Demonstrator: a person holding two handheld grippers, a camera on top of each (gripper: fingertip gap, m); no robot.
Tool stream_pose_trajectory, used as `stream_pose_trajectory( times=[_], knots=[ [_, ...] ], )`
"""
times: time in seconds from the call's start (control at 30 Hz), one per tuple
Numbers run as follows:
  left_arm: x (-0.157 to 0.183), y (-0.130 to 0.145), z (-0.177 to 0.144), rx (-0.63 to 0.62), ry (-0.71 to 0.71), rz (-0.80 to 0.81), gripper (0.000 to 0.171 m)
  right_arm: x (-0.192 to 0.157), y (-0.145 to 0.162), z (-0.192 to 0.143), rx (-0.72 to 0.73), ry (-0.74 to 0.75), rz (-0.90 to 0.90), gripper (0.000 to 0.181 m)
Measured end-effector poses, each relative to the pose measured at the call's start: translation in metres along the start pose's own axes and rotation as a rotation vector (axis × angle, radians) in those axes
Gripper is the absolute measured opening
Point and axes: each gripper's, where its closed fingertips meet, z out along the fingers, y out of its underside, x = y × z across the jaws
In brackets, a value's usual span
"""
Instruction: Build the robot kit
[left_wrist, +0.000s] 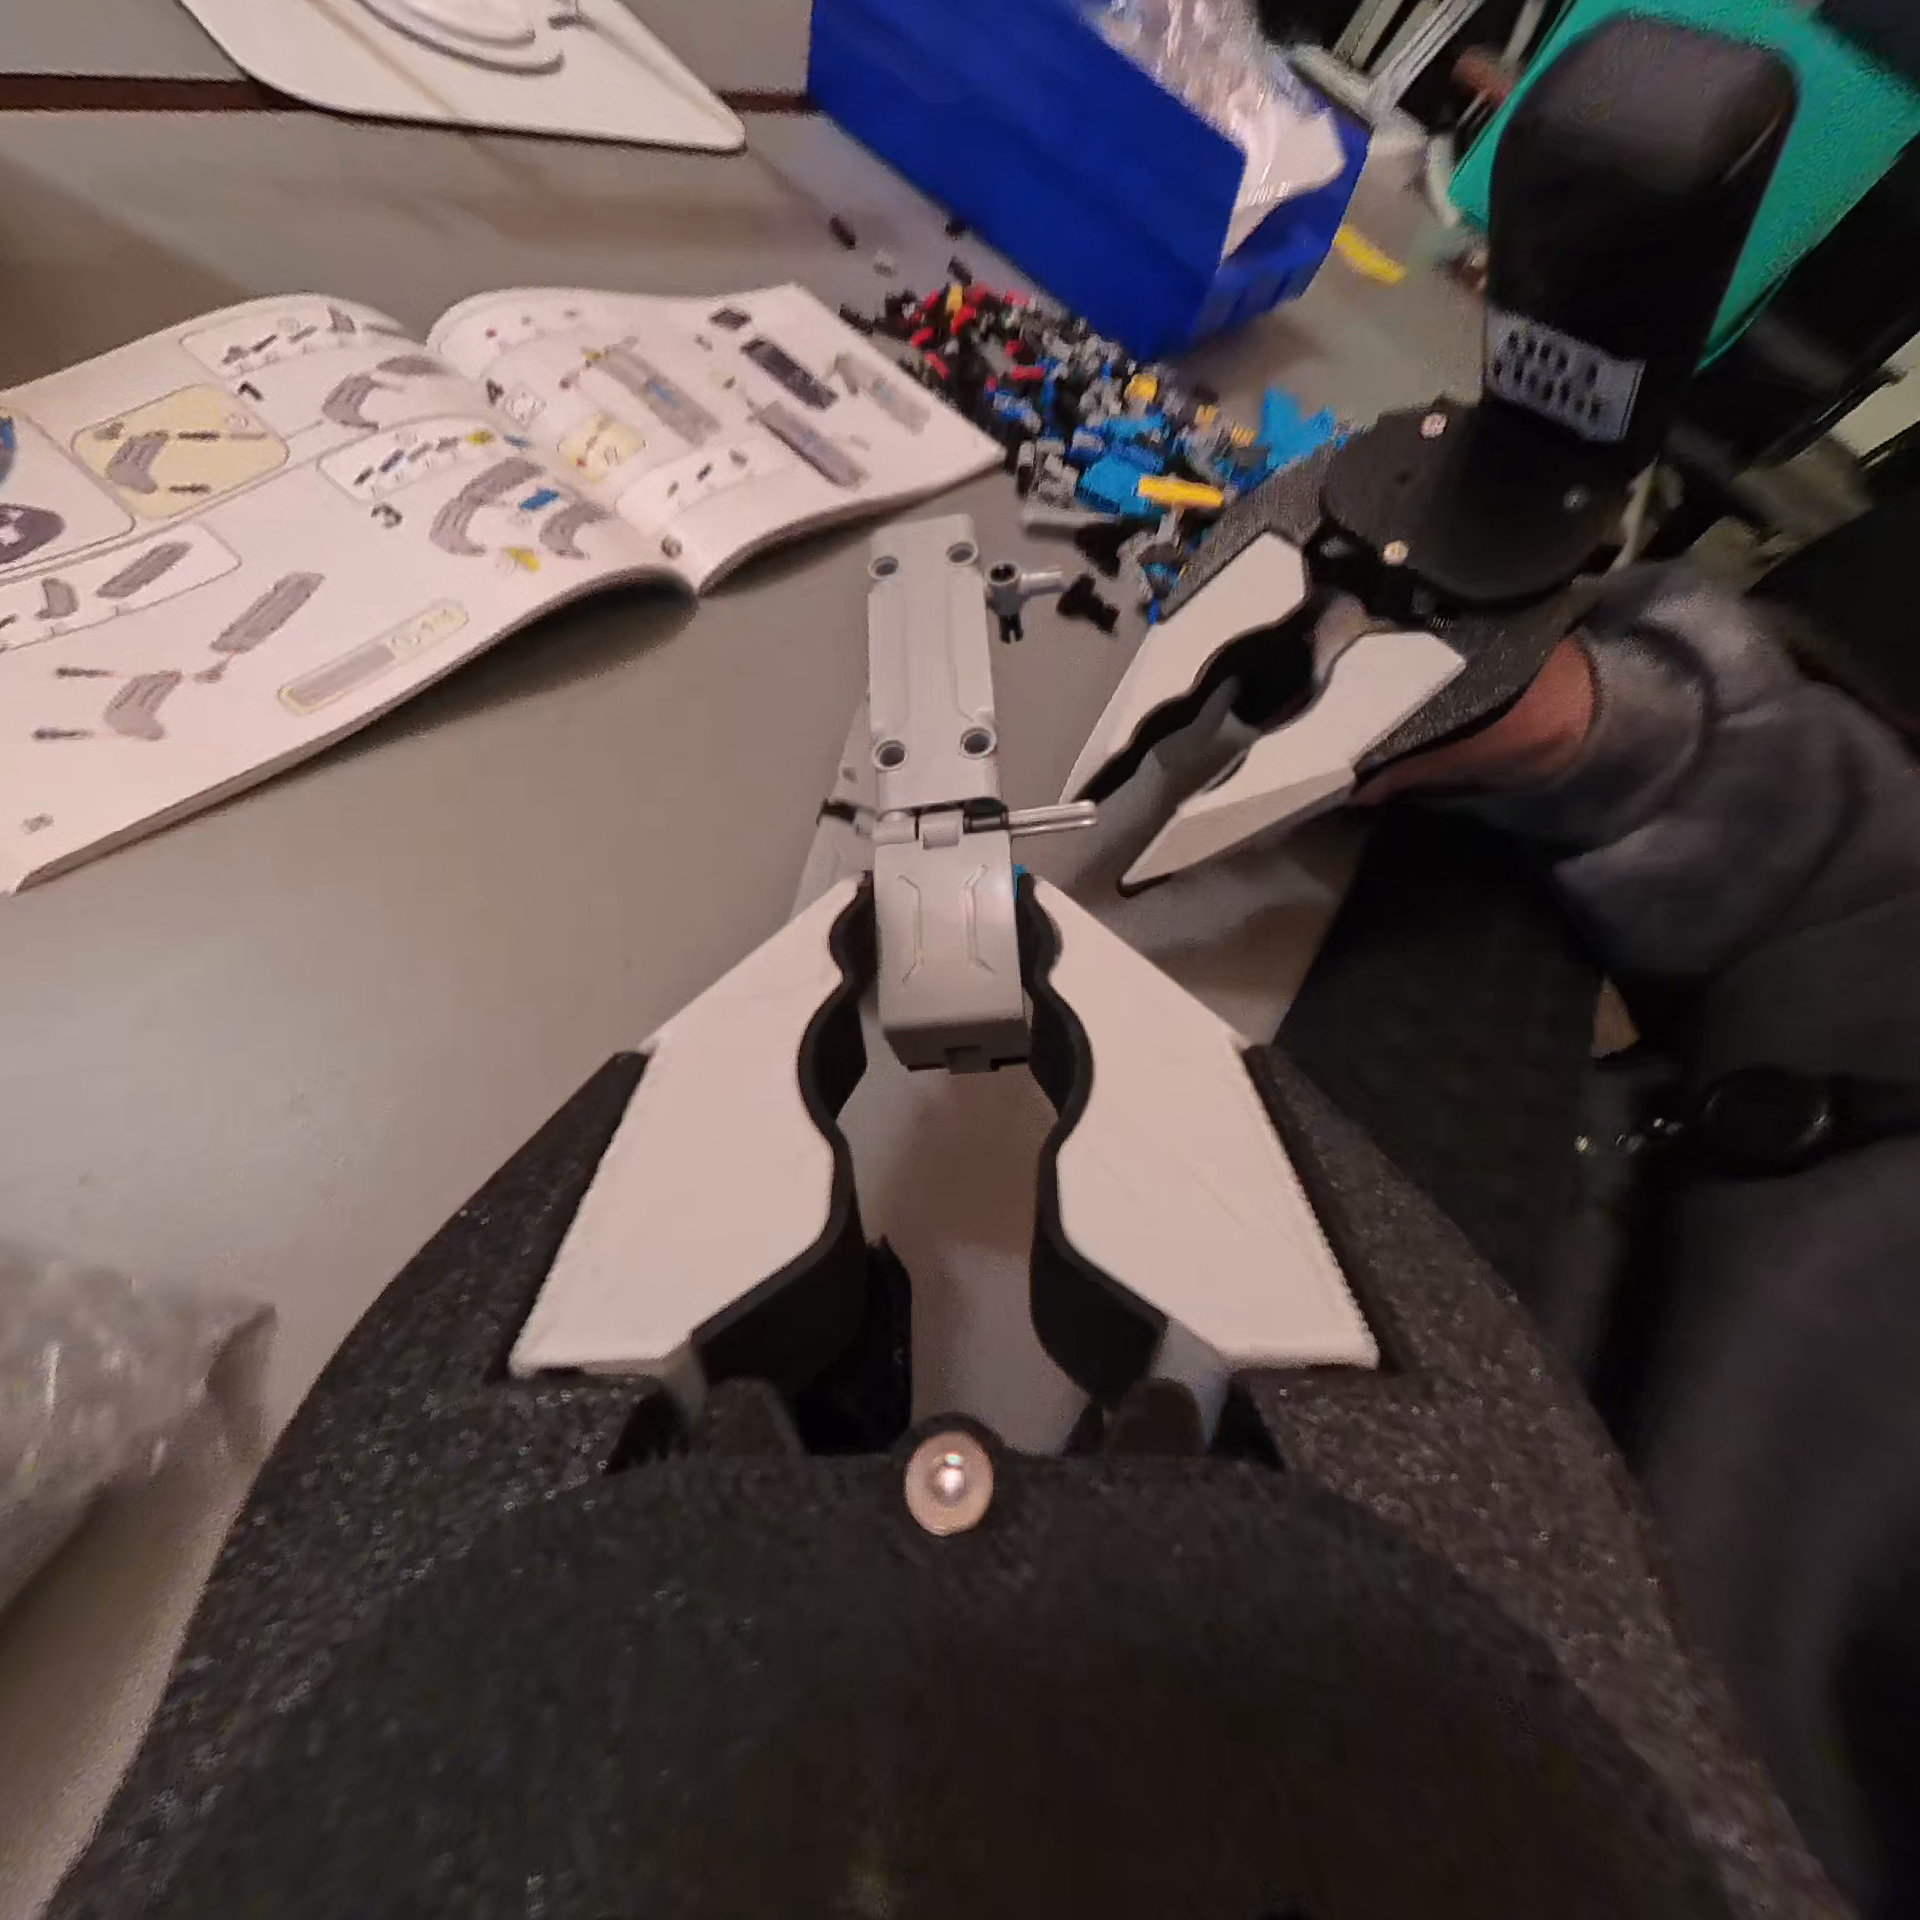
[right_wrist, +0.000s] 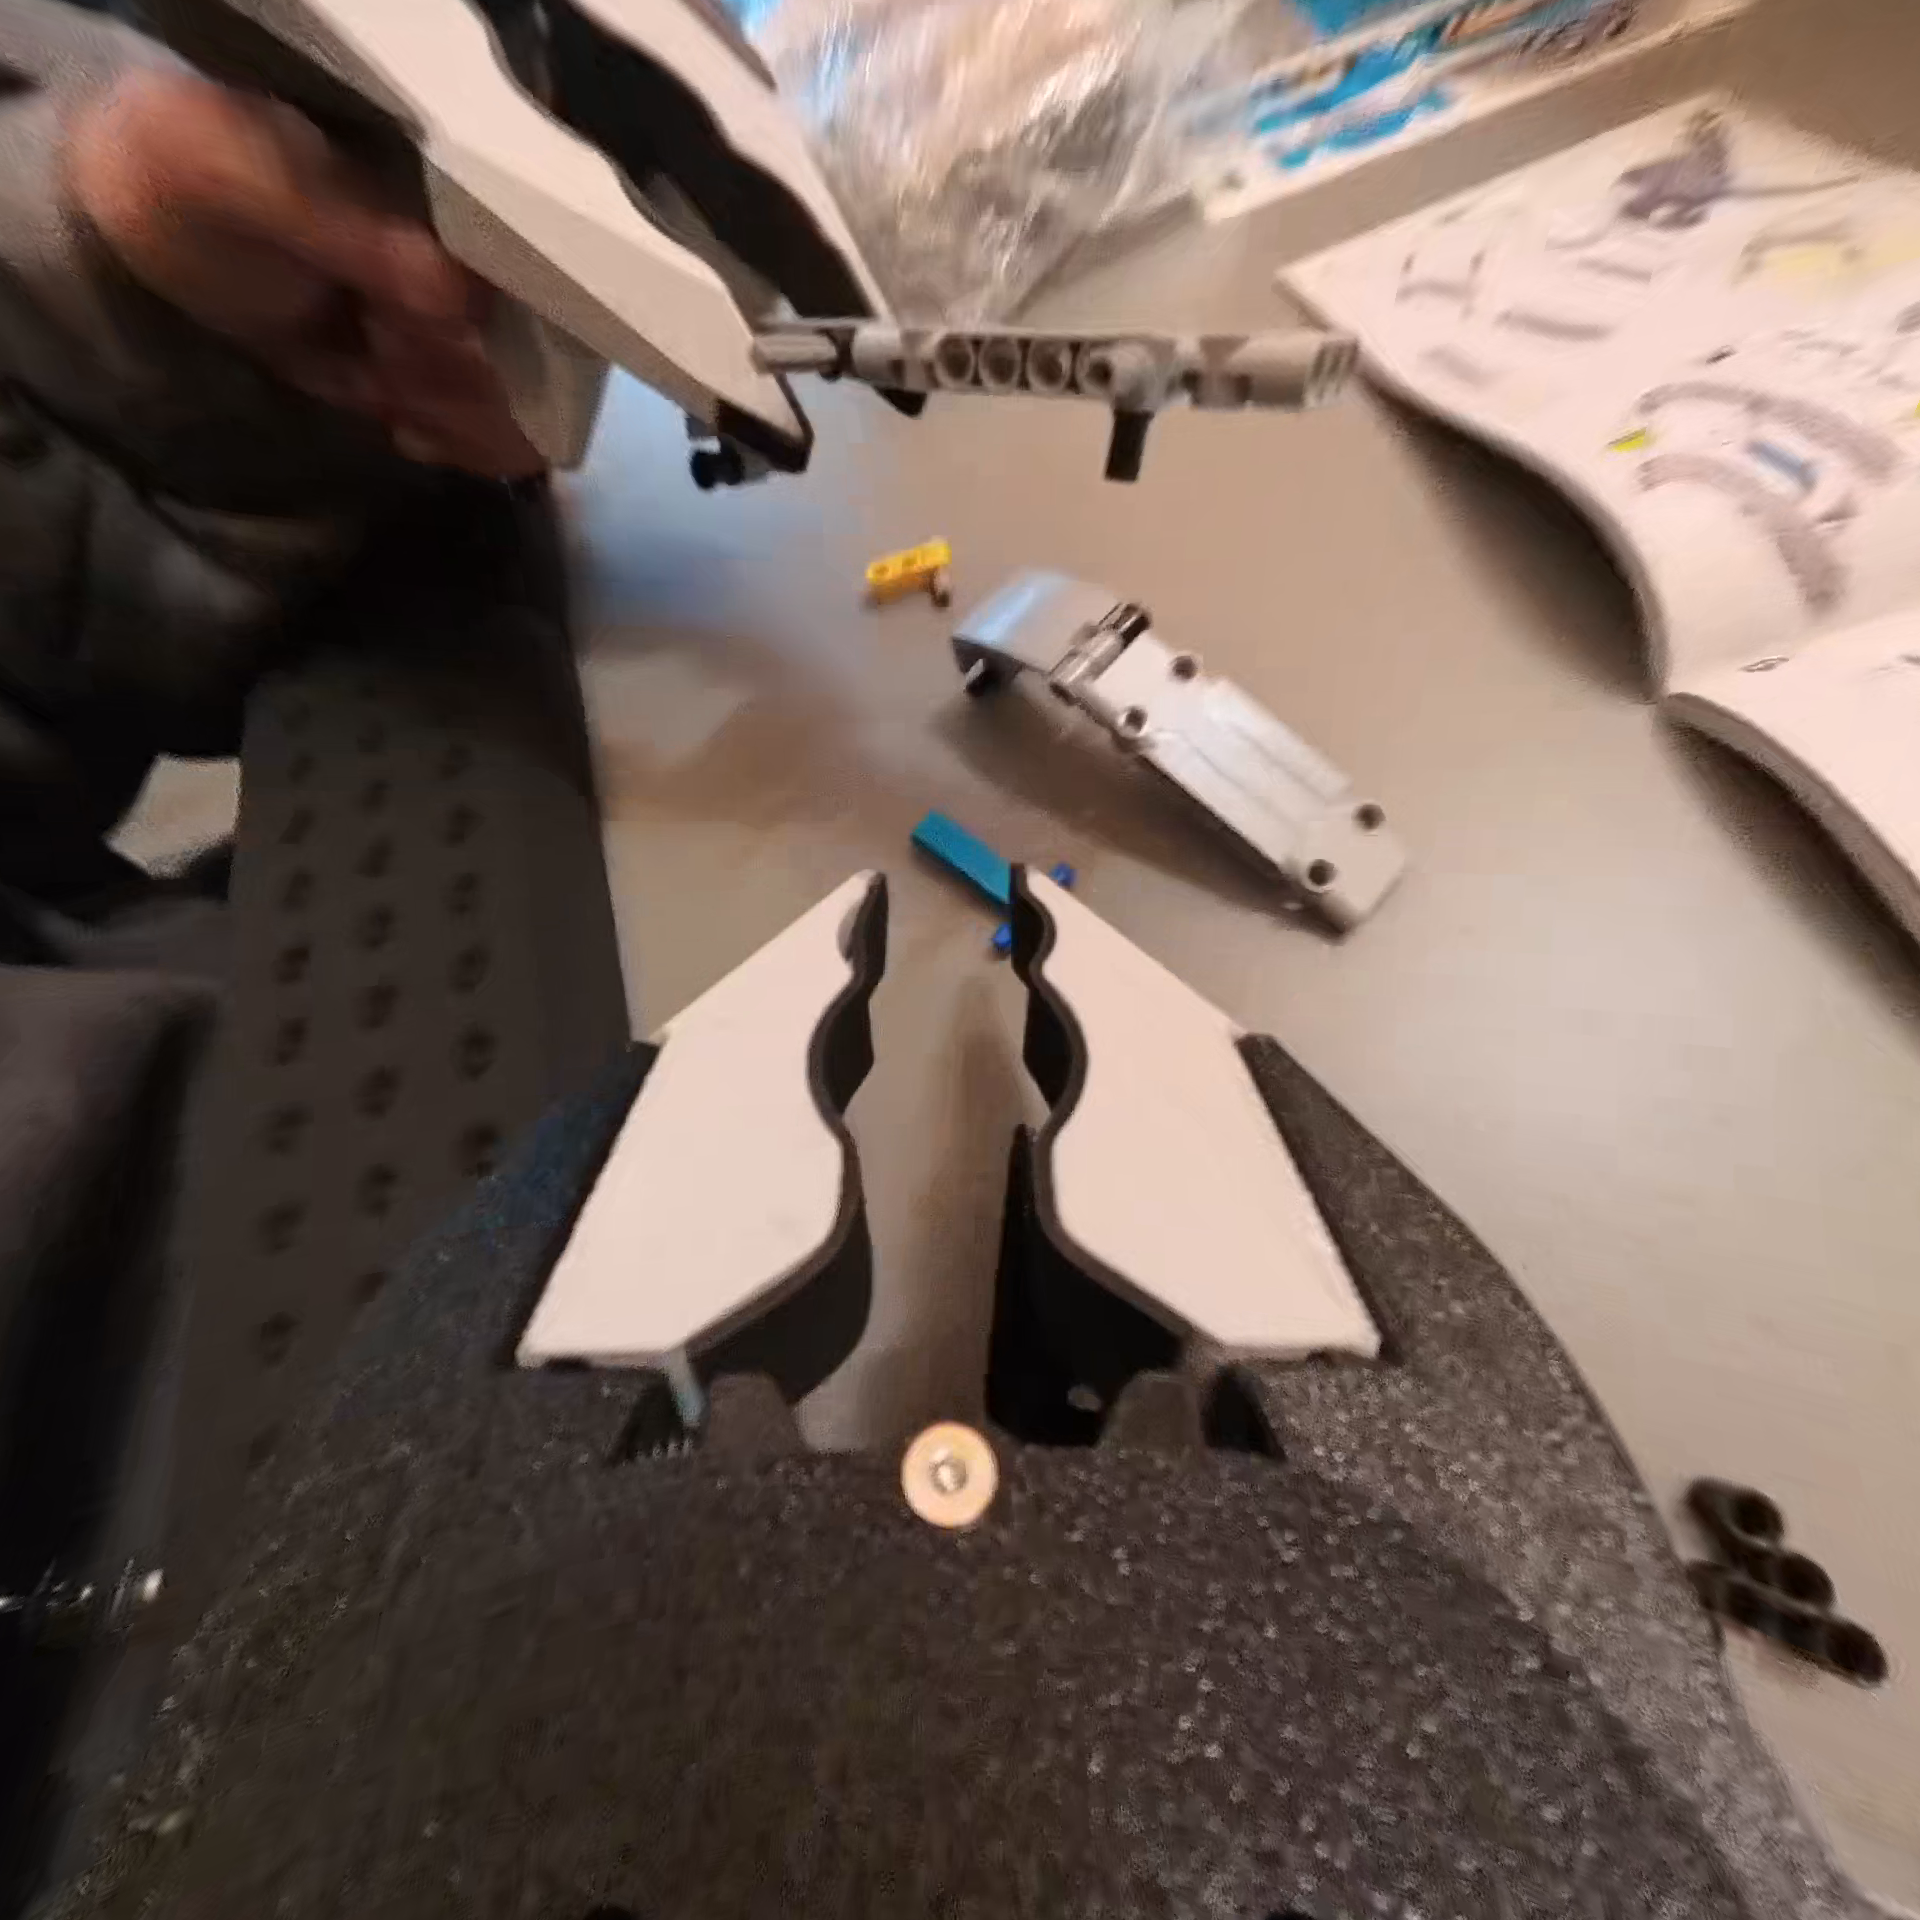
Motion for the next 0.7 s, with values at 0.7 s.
stream_pose_trajectory(
  times=[0.7],
  knots=[
    [-0.005,0.083,-0.007,-0.414,-0.229,0.313,0.026,0.007,0.016,0.018,-0.154,0.182,-0.179,0.009]
  ],
)
